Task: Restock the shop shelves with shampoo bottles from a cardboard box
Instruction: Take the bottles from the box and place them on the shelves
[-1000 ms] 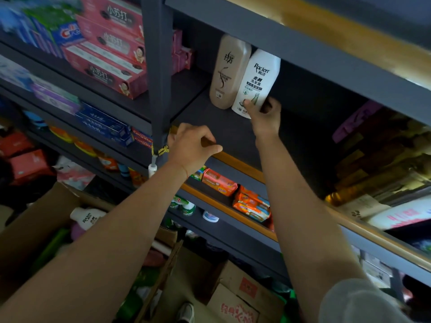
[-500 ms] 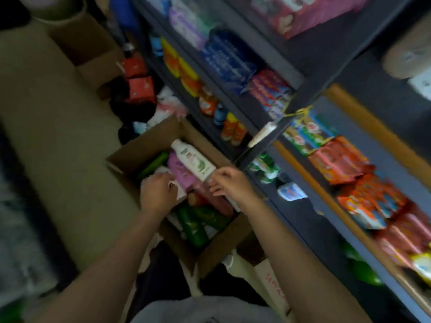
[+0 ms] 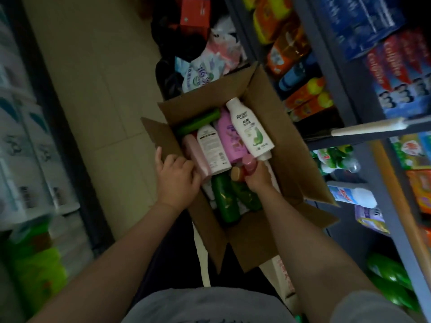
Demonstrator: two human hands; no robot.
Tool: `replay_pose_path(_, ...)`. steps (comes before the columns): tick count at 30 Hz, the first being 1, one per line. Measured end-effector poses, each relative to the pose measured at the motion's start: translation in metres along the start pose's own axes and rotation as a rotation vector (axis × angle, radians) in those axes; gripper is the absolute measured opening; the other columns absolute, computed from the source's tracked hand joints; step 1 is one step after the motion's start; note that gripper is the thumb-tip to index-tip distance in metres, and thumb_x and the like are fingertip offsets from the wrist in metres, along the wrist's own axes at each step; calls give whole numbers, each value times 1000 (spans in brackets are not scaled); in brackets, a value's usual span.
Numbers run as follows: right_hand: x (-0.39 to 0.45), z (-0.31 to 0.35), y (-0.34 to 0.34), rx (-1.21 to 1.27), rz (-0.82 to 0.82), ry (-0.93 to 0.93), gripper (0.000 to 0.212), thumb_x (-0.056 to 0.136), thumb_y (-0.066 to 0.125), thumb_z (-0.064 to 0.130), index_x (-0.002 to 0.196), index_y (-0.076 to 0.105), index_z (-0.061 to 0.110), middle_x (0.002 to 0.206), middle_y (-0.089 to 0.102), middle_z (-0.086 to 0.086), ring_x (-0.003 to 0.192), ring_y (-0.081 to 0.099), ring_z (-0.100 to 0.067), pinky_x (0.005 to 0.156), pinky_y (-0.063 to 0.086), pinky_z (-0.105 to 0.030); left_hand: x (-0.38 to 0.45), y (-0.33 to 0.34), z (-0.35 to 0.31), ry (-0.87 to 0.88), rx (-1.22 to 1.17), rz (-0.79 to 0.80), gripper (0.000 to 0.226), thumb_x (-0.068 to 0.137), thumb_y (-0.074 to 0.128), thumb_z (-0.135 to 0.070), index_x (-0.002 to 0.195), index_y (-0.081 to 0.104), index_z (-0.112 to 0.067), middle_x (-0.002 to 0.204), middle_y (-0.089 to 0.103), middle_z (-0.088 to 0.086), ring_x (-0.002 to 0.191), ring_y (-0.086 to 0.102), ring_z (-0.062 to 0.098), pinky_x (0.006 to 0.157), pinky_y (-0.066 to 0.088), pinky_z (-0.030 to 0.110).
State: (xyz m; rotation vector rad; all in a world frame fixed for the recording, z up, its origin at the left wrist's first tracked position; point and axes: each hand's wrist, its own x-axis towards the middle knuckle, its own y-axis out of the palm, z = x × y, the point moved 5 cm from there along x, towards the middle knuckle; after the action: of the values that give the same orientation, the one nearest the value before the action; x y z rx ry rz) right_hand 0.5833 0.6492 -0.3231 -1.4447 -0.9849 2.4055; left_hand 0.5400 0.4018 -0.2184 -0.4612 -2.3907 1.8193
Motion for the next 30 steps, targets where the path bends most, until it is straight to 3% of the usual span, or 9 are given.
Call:
replay_pose_path(2,4,-2,3,-8,-41,24,54,81,59,29,133,45,22,131,57,-11,115,57,-31,96,48,-42,1,0,-2,18,-10,-29,28,84,50,-30,76,73,-15,76,68,2,87,59,26,121,4,50)
replay_pose_path(7,3,5,-2,-57,-101,-95,30,88,60,29,116,53,20,117,59,-9,97,56,-25,79,45,-34,11,0,-17,60,-51,-24,23,85,56,-29,77,73,-15,79,68,1,91,59,25,121,7,54)
replay_pose_path(11,-19,-4,-31,90,-134,-158,47,86,70,19,130,53,18,128,57,-10,120,54,-26,96,43,-34,21,0,-29,70,-63,41,22,84,56,-30,81,73,-15,82,67,2,96,58,25,121,-2,50)
replay_pose_path(13,-37,-8,-61,241,-182,-118,50,87,71,21,133,52,16,130,59,-8,121,54,-24,94,41,-31,26,0,-35,75,-76,126,33,82,53,-37,89,75,-14,88,67,6,101,57,29,120,-6,46)
replay_pose_path(15,-58,-12,-90,423,-169,-110,50,87,72,24,134,55,16,126,62,-4,119,57,-21,97,44,-32,35,-10,-50,84,-191,210,50,80,50,-48,105,72,-11,104,66,12,110,54,35,117,8,41)
replay_pose_path(17,-85,-11,-118,606,-127,-155,48,84,75,27,128,60,17,121,66,1,114,61,-19,99,50,-37,43,-27,-75,98,-386,318,59,81,66,-47,128,60,-11,127,57,13,122,45,32,106,28,36)
replay_pose_path(21,-143,8,-173,878,-47,-344,21,93,66,17,114,64,17,113,71,-6,110,67,-24,91,56,-37,41,-63,-150,302,-477,445,97,70,84,-51,149,35,-20,147,43,4,135,39,23,109,39,43)
replay_pose_path(25,-205,22,-235,1010,-113,-452,22,97,59,28,114,63,15,108,72,-4,96,71,-13,79,59,-34,28,-103,-215,309,-656,377,70,69,79,-38,131,50,-27,123,63,-3,110,60,18,89,52,39)
replay_pose_path(30,-266,-8,-298,971,-225,-570,22,95,57,38,107,65,20,96,70,1,82,68,-12,69,54,-29,-3,-146,-286,-10,-1489,752,35,70,78,-19,103,71,-10,91,75,10,81,69,27,79,57,39)
